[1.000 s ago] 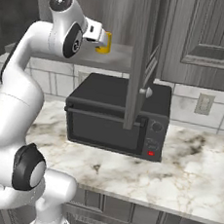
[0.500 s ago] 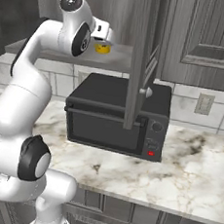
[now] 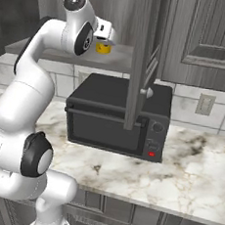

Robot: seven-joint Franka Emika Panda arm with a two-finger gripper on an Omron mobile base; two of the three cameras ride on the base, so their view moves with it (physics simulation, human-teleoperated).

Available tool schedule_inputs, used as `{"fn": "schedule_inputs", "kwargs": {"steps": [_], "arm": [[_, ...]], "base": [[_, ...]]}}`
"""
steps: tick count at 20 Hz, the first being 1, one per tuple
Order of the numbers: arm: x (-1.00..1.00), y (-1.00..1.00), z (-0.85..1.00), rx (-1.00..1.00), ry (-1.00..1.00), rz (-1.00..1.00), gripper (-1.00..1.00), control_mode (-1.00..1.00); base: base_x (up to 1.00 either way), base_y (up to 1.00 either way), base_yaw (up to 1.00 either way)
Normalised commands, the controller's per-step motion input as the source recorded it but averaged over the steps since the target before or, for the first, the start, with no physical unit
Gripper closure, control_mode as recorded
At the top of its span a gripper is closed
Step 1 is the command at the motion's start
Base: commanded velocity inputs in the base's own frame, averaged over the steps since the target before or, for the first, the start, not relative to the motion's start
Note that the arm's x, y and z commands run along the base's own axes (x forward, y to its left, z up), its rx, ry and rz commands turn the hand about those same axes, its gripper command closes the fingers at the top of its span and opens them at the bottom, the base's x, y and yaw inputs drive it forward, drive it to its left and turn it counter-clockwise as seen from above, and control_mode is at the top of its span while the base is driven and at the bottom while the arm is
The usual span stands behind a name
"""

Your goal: There is a tray on the dining counter. Grab the cup, mug, and pitcher and place them on the tray. The pitcher may be placed next to the tray if it cannot fit the tray.

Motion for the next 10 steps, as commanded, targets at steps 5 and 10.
{"fn": "schedule_inputs", "kwargs": {"steps": [5, 10], "arm": [[0.01, 0.07, -0.03, 0.0, 0.0, 0.0, -1.0, -1.0], [0.0, 0.12, -0.07, 0.0, 0.0, 0.0, -1.0, -1.0]], "base": [[0.0, 0.0, 0.0], [0.0, 0.0, 0.0]]}}
